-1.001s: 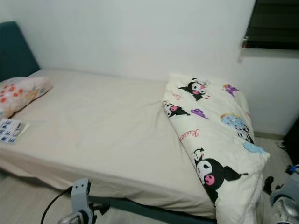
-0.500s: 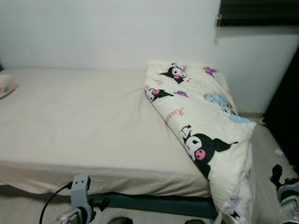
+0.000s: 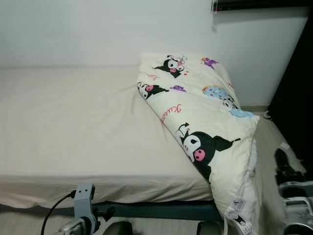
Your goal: Clean up the room
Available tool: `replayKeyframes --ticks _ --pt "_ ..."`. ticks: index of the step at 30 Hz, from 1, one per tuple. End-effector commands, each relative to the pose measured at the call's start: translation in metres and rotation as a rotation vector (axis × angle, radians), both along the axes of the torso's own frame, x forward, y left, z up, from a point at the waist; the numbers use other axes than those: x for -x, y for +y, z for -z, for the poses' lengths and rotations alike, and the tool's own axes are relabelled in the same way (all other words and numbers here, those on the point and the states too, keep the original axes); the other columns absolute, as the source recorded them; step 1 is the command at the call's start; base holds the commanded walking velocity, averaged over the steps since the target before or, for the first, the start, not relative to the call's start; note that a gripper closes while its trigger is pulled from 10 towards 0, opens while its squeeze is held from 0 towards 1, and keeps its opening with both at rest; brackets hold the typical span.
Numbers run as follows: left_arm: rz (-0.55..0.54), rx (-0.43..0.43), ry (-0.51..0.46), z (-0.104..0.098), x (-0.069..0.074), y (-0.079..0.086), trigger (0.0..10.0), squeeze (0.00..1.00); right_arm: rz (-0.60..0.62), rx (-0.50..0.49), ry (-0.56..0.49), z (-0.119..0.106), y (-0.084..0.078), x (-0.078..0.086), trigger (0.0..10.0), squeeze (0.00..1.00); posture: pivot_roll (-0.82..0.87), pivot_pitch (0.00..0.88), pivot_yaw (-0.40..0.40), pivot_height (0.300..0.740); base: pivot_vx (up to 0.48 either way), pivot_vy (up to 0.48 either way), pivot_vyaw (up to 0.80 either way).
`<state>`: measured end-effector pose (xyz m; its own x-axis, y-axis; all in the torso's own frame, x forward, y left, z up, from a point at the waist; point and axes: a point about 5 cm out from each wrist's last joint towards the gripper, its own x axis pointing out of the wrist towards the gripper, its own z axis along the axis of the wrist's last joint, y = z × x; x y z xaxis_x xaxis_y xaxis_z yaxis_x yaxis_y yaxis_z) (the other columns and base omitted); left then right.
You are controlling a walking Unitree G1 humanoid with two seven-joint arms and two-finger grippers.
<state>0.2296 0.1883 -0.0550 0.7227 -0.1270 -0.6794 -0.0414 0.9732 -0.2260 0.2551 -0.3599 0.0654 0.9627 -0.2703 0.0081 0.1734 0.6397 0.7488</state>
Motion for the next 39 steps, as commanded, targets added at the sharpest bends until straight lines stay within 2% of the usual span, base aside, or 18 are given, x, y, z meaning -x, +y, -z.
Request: replayKeyframes --ticks 1,9,11,18,20,27,29,30,32,39 --pt "0.005 -0.032 0.024 0.004 0.008 0.01 10.0 0.0 -0.056 -0.022 -0.001 0.006 0.011 -0.003 10.0 0.0 0.03 0.0 0.051 0.512 0.0 0.0 0.0" --pt "0.022 -0.066 0.069 0.011 0.025 0.021 10.0 0.0 -0.122 -0.103 -0.022 0.009 0.032 -0.017 10.0 0.0 0.05 0.0 0.06 0.512 0.0 0.0 0.0" --pt "0.025 -0.076 0.08 0.013 0.028 0.023 10.0 0.0 -0.121 -0.12 0.039 0.014 0.037 -0.02 10.0 0.0 0.05 0.0 0.059 0.512 0.0 0.0 0.0" --pt "0.026 -0.082 0.082 0.012 0.028 0.025 10.0 0.0 -0.166 -0.125 0.045 0.012 0.046 -0.028 10.0 0.0 0.06 0.0 0.064 0.512 0.0 0.0 0.0" --pt "0.032 -0.083 0.076 0.011 0.025 0.024 10.0 0.0 -0.195 -0.095 0.095 0.011 0.054 -0.035 10.0 0.0 0.05 0.0 0.065 0.512 0.0 0.0 0.0" --pt "0.044 -0.079 0.069 0.01 0.023 0.02 10.0 0.0 -0.188 -0.062 0.167 0.011 0.055 -0.039 10.0 0.0 0.05 0.0 0.068 0.512 0.0 0.0 0.0" --pt "0.046 -0.078 0.07 0.011 0.023 0.02 10.0 0.0 -0.137 -0.04 0.279 0.018 0.05 -0.035 10.0 0.0 0.04 0.0 0.066 0.512 0.0 0.0 0.0" --pt "0.046 -0.078 0.07 0.011 0.023 0.02 10.0 0.0 -0.137 -0.04 0.279 0.018 0.05 -0.035 10.0 0.0 0.04 0.0 0.066 0.512 0.0 0.0 0.0" --pt "0.047 -0.077 0.072 0.011 0.024 0.019 10.0 0.0 -0.084 -0.005 0.364 0.024 0.044 -0.029 10.0 0.0 0.04 0.0 0.066 0.512 0.0 0.0 0.0" --pt "0.047 -0.076 0.071 0.011 0.023 0.018 10.0 0.0 -0.079 -0.027 0.323 0.023 0.045 -0.03 10.0 0.0 0.04 0.0 0.067 0.512 0.0 0.0 0.0"
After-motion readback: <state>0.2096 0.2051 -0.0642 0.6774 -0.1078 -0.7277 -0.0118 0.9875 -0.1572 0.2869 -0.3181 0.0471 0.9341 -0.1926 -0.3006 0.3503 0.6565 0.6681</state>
